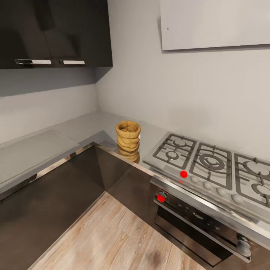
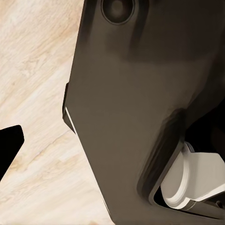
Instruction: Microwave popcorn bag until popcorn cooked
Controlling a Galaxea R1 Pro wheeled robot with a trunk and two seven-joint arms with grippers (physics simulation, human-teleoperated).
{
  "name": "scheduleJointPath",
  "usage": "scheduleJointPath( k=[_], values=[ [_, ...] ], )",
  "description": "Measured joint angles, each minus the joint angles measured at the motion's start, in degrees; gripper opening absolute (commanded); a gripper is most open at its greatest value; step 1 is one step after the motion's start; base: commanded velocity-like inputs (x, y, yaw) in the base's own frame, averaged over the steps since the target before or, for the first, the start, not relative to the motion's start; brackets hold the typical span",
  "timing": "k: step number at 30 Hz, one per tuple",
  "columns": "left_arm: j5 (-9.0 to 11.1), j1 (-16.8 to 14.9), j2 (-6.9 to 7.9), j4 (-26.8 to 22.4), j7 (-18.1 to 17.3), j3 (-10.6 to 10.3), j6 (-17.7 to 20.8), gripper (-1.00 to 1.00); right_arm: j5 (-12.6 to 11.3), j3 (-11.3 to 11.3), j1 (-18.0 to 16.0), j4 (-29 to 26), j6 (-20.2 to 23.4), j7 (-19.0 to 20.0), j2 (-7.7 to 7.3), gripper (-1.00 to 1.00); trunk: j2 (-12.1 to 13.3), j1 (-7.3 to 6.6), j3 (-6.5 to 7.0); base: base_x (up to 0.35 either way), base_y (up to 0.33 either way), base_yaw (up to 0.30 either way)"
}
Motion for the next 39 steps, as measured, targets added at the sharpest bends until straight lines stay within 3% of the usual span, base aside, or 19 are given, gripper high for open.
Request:
scheduleJointPath(
  k=[2,4,6,8,11,12,14,17,19,21,23,24,26,34,39],
  values=[
    [-0.01,0.00,0.00,0.03,0.01,-0.01,-0.03,1.00,0.43,0.78,-0.01,-6.27,0.82,0.49,0.64,1.00,0.00,0.00,0.00,0.000,0.000,0.000],
    [-0.02,0.00,0.00,0.06,0.02,-0.01,-0.01,1.00,2.19,3.81,-0.02,-12.70,3.36,0.69,1.57,1.00,0.00,0.00,0.00,0.000,0.000,0.000],
    [-0.02,0.00,0.00,0.07,0.05,-0.01,-0.04,1.00,3.07,6.85,-0.05,-22.80,10.37,0.82,3.14,1.00,0.00,0.00,0.01,0.000,0.000,0.000],
    [0.00,0.00,0.00,0.06,0.07,-0.01,-0.02,1.00,3.24,8.32,-0.03,-31.40,17.31,1.83,5.23,1.00,0.00,0.00,0.01,0.000,0.000,0.000],
    [0.06,0.00,0.00,0.01,0.07,0.04,-0.02,1.00,3.44,11.62,-0.03,-44.47,28.13,6.94,8.11,1.00,0.00,0.00,0.01,0.000,0.000,0.000],
    [0.07,0.00,0.00,0.00,0.07,0.06,-0.01,1.00,3.39,13.41,-0.03,-50.81,32.79,9.89,8.58,1.00,0.00,0.00,0.02,0.000,0.000,0.000],
    [0.07,0.00,0.00,-0.01,0.07,0.07,-0.02,1.00,3.39,14.77,0.02,-58.58,37.53,12.27,8.90,1.00,0.00,0.00,0.01,0.000,0.000,0.000],
    [0.04,0.00,0.00,-0.02,0.00,0.04,0.00,1.00,3.26,15.64,0.05,-68.23,44.08,13.34,9.23,1.00,0.00,0.00,0.01,0.000,0.000,0.000],
    [0.05,0.00,0.00,-0.02,-0.02,0.05,-0.04,1.00,2.93,19.23,0.20,-73.91,49.98,13.91,9.41,1.00,0.00,0.00,0.00,0.000,0.000,0.000],
    [0.06,0.00,0.00,-0.02,-0.01,0.06,-0.03,1.00,2.76,22.98,-0.35,-75.17,53.93,15.25,9.97,1.00,0.00,0.00,0.00,0.000,0.000,0.000],
    [0.07,-0.01,0.00,-0.01,-0.02,0.07,-0.06,1.00,2.68,25.41,-3.23,-75.62,58.70,16.65,12.97,1.00,0.01,0.00,0.01,0.000,0.000,0.000],
    [0.07,0.00,0.00,-0.01,-0.02,0.07,-0.03,1.00,2.85,26.33,-7.16,-75.77,62.01,17.34,13.60,1.00,0.01,0.00,0.01,0.000,0.000,0.000],
    [0.03,0.00,0.00,-0.01,-0.02,0.07,-0.01,1.00,2.82,28.17,-13.17,-75.83,62.11,18.81,13.61,1.00,0.01,0.00,0.01,0.000,0.000,0.000],
    [0.05,0.00,0.00,-0.02,-0.02,0.00,-0.03,1.00,2.56,29.12,-30.28,-74.74,62.12,22.21,13.61,1.00,0.00,0.00,0.01,0.000,0.000,0.000],
    [0.05,0.00,0.00,-0.02,-0.01,-0.01,0.00,1.00,2.67,28.32,-40.99,-68.40,62.12,22.25,13.61,1.00,0.00,0.00,0.01,0.000,0.000,0.000]
  ],
)
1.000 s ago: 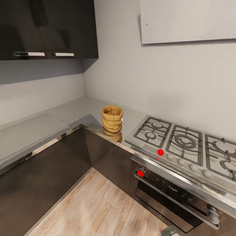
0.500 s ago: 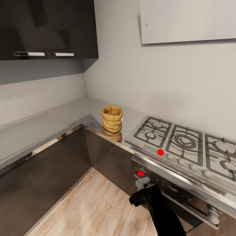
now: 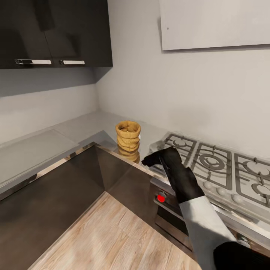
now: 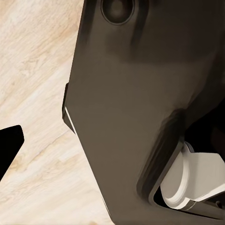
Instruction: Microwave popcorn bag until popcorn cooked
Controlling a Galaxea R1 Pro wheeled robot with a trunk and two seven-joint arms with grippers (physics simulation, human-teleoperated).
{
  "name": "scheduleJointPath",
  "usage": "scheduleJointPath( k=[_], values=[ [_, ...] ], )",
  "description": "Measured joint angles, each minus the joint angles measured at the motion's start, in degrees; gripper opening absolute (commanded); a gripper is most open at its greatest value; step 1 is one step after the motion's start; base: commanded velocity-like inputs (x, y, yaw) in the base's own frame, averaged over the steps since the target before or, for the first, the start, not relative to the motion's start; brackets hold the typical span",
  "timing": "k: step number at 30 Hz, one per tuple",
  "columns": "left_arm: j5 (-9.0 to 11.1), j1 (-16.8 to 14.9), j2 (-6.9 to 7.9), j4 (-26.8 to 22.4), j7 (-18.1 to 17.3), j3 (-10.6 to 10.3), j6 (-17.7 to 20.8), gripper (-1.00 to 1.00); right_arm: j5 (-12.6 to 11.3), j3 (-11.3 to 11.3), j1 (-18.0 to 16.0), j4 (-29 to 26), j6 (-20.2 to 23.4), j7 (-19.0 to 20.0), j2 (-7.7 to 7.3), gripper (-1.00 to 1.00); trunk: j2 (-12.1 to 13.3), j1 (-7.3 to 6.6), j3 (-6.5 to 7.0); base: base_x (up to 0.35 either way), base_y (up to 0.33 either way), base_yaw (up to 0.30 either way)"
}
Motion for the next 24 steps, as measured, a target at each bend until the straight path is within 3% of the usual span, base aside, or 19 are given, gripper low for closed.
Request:
scheduleJointPath(
  k=[4,8,12,17,19,24],
  values=[
    [0.01,0.00,0.00,0.00,-0.01,0.00,-0.01,1.00,0.24,-5.31,-9.19,9.19,0.00,-0.55,0.00,1.00,0.00,0.00,0.00,0.000,0.000,0.000],
    [0.02,0.00,0.00,0.00,-0.01,0.00,-0.03,1.00,0.40,-12.45,-18.67,19.15,0.03,-1.38,-0.04,1.00,0.00,0.00,0.00,0.000,0.000,0.000],
    [0.02,0.00,0.00,0.00,0.00,0.00,-0.07,1.00,0.42,-15.53,-23.88,22.20,0.07,-2.39,-0.06,1.00,0.00,0.00,0.00,0.000,0.000,0.000],
    [0.02,0.00,0.00,0.00,0.03,0.07,-0.07,1.00,0.52,-16.35,-25.43,22.31,0.07,-5.34,-0.06,1.00,0.00,0.00,0.00,0.000,0.000,0.000],
    [0.02,0.00,0.00,0.00,0.04,0.08,-0.08,1.00,0.60,-18.26,-25.51,19.55,0.07,-5.65,-0.06,1.00,0.00,0.00,0.00,0.000,0.000,0.000],
    [0.02,0.00,0.00,0.00,0.05,0.08,-0.06,1.00,0.48,-18.81,-25.51,17.89,0.07,-5.53,-0.06,1.00,0.00,0.00,0.00,0.000,0.000,0.000]
  ],
)
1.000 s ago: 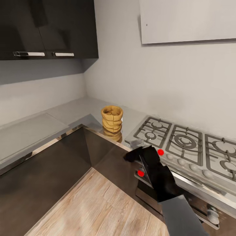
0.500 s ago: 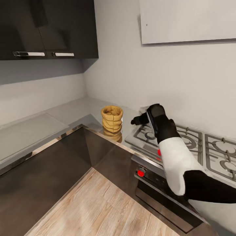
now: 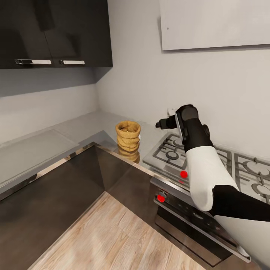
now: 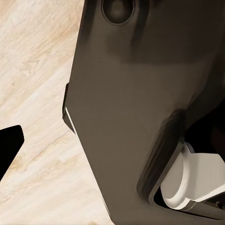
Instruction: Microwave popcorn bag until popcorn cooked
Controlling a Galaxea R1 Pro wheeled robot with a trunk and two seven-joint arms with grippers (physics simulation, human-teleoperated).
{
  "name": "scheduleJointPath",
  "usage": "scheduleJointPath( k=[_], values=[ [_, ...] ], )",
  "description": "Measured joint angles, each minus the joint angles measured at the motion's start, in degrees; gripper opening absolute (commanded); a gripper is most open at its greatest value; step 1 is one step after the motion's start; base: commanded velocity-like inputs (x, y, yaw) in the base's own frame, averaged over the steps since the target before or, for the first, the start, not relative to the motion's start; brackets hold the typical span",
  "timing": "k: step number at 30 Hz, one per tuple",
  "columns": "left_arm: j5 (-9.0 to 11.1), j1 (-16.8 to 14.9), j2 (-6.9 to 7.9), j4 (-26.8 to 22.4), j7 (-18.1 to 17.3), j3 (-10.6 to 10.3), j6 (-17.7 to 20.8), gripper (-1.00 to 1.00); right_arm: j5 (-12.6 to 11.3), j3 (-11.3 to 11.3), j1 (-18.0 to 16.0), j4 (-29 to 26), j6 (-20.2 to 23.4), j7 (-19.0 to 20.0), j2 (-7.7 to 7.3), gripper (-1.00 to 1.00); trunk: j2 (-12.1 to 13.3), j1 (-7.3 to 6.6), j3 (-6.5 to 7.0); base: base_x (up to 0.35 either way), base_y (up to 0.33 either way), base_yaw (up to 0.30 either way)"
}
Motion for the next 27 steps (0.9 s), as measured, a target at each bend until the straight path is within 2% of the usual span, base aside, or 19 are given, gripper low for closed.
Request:
scheduleJointPath(
  k=[10,22,27],
  values=[
    [0.00,0.00,0.00,0.00,0.03,0.00,-0.01,1.00,0.21,-0.09,0.00,-0.85,0.00,-0.78,0.00,1.00,0.00,0.00,0.00,0.000,0.000,0.012],
    [0.00,0.00,0.00,0.00,0.01,0.00,-0.02,1.00,0.26,-0.12,-0.01,-0.83,-0.02,-1.17,0.00,1.00,0.00,0.00,0.00,0.000,0.000,0.260],
    [-0.10,0.00,0.00,-0.01,-0.12,-0.12,0.05,1.00,0.21,-0.47,0.00,-0.71,0.00,-1.16,0.00,1.00,0.00,0.00,0.00,0.025,0.000,0.067]
  ],
)
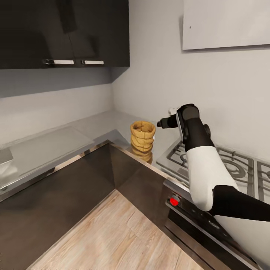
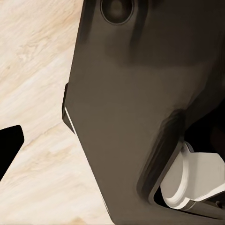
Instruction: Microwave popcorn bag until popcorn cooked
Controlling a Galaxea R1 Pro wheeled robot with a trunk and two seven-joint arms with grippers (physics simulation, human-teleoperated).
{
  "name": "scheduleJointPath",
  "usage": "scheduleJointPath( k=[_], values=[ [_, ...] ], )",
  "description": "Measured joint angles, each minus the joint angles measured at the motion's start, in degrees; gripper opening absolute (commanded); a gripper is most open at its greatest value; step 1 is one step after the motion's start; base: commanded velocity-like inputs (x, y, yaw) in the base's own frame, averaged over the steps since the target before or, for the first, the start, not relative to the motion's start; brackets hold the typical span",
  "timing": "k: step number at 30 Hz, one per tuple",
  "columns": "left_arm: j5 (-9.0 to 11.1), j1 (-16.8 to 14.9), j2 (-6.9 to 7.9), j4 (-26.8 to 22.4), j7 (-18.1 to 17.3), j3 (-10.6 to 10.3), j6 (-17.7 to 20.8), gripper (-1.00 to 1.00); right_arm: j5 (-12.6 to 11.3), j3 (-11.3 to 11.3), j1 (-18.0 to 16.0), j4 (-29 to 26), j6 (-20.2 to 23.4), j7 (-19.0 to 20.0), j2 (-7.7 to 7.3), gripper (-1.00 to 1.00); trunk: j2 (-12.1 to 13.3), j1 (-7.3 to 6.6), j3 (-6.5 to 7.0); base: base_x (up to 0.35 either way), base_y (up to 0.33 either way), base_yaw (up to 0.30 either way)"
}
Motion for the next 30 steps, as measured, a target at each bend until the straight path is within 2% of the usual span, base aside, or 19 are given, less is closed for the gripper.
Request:
scheduleJointPath(
  k=[2,5,6,7,18,30],
  values=[
    [-0.35,0.00,-0.05,0.07,-0.42,-0.27,0.23,1.00,0.10,-2.57,0.00,0.04,-0.01,0.01,-0.01,1.00,0.00,-0.02,0.00,0.244,0.000,0.004],
    [-0.47,0.00,-0.06,0.09,-0.53,-0.46,0.30,1.00,0.04,-4.32,0.00,0.19,0.00,-0.20,0.00,1.00,-0.01,-0.03,0.00,0.302,0.000,0.001],
    [-0.48,0.00,-0.02,0.03,-0.52,-0.50,0.25,1.00,0.12,-4.64,0.28,0.48,-0.01,-2.00,0.00,1.00,0.00,-0.03,0.00,0.126,0.000,0.000],
    [-0.25,0.00,-0.01,0.01,-0.49,-0.40,0.16,1.00,-0.02,-4.71,0.46,0.82,0.00,-3.36,0.00,1.00,0.00,-0.01,0.00,0.080,0.000,0.000],
    [-0.10,0.00,-0.08,0.01,-0.48,-0.06,0.12,1.00,-0.04,-4.53,0.53,5.48,0.00,-6.89,0.00,1.00,0.00,0.00,0.00,0.025,0.000,0.000],
    [-0.47,0.00,-0.09,0.09,-0.56,-0.36,0.48,1.00,0.20,-4.36,0.53,4.91,0.00,-7.10,0.00,1.00,-0.01,-0.03,0.00,0.299,0.000,0.000]
  ],
)
